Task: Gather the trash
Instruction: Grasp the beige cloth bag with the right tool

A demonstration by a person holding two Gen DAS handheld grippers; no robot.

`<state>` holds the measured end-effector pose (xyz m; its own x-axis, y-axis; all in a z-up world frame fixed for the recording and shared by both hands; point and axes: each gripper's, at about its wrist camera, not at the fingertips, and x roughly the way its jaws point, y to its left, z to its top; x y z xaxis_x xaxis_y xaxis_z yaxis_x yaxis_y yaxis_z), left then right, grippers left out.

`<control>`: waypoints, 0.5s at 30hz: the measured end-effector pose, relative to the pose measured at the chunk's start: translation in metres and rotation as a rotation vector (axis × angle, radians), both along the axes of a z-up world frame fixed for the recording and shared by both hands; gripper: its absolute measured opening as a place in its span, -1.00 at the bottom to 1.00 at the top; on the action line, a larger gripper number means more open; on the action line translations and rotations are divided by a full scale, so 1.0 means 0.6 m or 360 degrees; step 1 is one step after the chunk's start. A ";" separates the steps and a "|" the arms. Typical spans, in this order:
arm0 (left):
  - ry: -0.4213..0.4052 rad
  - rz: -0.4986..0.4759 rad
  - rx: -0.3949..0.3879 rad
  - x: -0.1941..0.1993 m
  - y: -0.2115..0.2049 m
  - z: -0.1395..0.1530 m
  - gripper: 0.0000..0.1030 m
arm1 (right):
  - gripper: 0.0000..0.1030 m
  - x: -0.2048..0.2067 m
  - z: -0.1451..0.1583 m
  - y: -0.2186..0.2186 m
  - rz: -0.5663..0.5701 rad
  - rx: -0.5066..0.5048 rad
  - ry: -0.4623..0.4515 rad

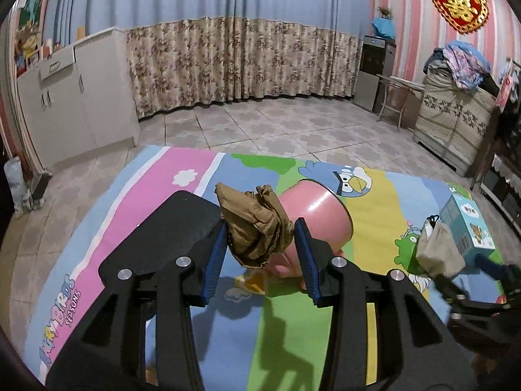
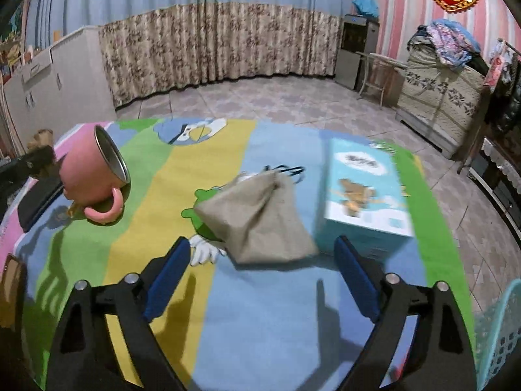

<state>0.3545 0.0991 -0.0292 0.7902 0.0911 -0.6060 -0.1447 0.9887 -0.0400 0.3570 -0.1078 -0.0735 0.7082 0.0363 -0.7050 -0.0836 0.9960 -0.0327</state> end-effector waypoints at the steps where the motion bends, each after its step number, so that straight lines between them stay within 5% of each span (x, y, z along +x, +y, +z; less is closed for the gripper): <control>1: -0.0001 -0.0004 -0.0013 0.001 0.002 -0.001 -0.21 | 0.42 0.008 -0.006 0.003 0.0004 -0.0007 0.0023; 5: 0.0006 0.0005 0.0002 0.004 0.006 -0.009 -0.21 | 0.06 0.029 -0.016 0.000 0.0004 0.0047 0.0089; 9: 0.0005 -0.0006 -0.0006 0.005 0.005 -0.012 -0.21 | -0.50 0.020 -0.012 -0.012 0.0013 0.0089 0.0062; 15: -0.0002 -0.0030 0.0017 0.001 -0.006 -0.013 -0.21 | -0.61 -0.037 0.017 -0.026 0.0042 0.0117 -0.0044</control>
